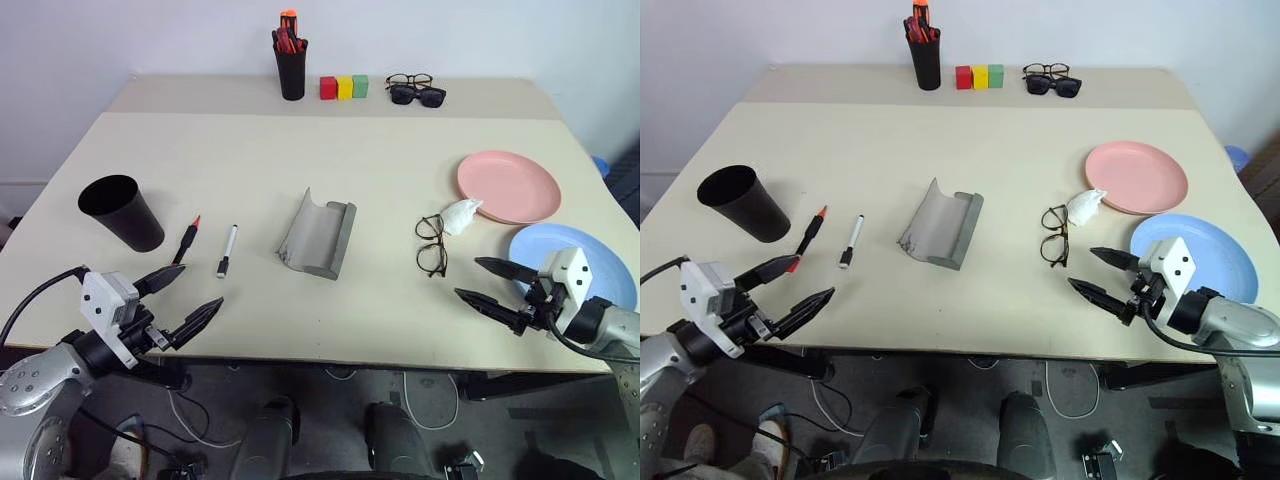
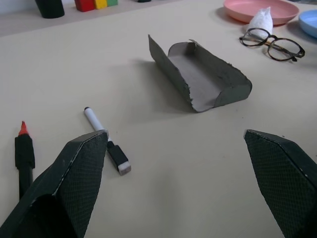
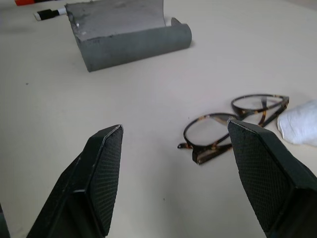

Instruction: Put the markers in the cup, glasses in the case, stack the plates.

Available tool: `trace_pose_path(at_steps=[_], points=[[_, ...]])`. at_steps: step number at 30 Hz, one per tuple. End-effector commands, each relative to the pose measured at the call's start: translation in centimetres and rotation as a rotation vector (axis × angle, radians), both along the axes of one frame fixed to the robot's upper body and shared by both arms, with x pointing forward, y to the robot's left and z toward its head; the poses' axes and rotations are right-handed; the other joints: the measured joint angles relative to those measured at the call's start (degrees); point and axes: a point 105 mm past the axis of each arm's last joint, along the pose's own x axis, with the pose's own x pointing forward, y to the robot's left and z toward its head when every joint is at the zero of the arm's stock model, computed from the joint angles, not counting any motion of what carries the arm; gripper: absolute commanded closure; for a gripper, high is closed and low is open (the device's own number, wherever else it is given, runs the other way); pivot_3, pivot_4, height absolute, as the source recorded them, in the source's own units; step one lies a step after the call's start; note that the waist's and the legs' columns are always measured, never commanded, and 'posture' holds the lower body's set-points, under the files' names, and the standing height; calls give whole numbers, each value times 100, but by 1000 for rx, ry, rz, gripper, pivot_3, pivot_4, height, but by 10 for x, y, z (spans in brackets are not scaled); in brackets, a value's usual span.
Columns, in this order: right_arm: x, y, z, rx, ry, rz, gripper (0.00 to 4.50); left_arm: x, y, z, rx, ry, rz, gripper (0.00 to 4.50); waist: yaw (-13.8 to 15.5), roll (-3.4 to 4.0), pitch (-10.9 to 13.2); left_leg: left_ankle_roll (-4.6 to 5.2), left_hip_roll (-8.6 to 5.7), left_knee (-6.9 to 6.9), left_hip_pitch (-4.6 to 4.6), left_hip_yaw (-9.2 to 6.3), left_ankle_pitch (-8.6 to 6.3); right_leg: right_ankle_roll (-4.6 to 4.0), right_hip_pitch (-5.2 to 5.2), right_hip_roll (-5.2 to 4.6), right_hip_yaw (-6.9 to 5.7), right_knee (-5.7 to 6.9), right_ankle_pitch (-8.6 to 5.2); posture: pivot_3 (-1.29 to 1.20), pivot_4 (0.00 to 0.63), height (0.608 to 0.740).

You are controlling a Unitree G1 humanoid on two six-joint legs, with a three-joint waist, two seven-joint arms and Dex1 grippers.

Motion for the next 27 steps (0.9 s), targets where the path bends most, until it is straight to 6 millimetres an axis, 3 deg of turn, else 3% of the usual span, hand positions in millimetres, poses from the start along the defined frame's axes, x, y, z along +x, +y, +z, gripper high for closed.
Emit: trace_pose_path(at_steps=[1,9,16,20,23,27], points=[[1,11,10,23,-42,31,1099,-4,-5,8,-6,-21,-23,0,5,0,0,0,2,0,0,0,0,-3,1,2,0,-2,2,0,150,740],[-5,22,13,28,-30,59,1099,-10,-16,1,-30,3,-36,0,42,0,0,1,8,-3,-5,-1,1,-4,-3,8,2,-5,2,0,150,740],[-5,29,14,10,-26,104,1099,-1,-10,9,-50,-20,19,0,39,0,0,0,10,0,-2,0,1,-6,0,13,1,-4,3,0,150,740],[-2,33,15,31,-48,130,1099,-1,-5,2,-66,8,62,0,22,0,0,1,10,-1,-1,0,1,-7,-1,13,2,-4,3,0,150,740],[-1,45,23,70,-88,210,1099,3,0,3,-125,21,128,0,32,0,0,1,12,-3,-1,0,1,-6,-2,17,3,-4,3,0,150,740],[4,76,41,117,-135,369,1099,12,7,14,-266,68,271,0,24,-5,2,1,15,2,3,-9,2,-5,-1,24,3,9,5,0,150,740]])
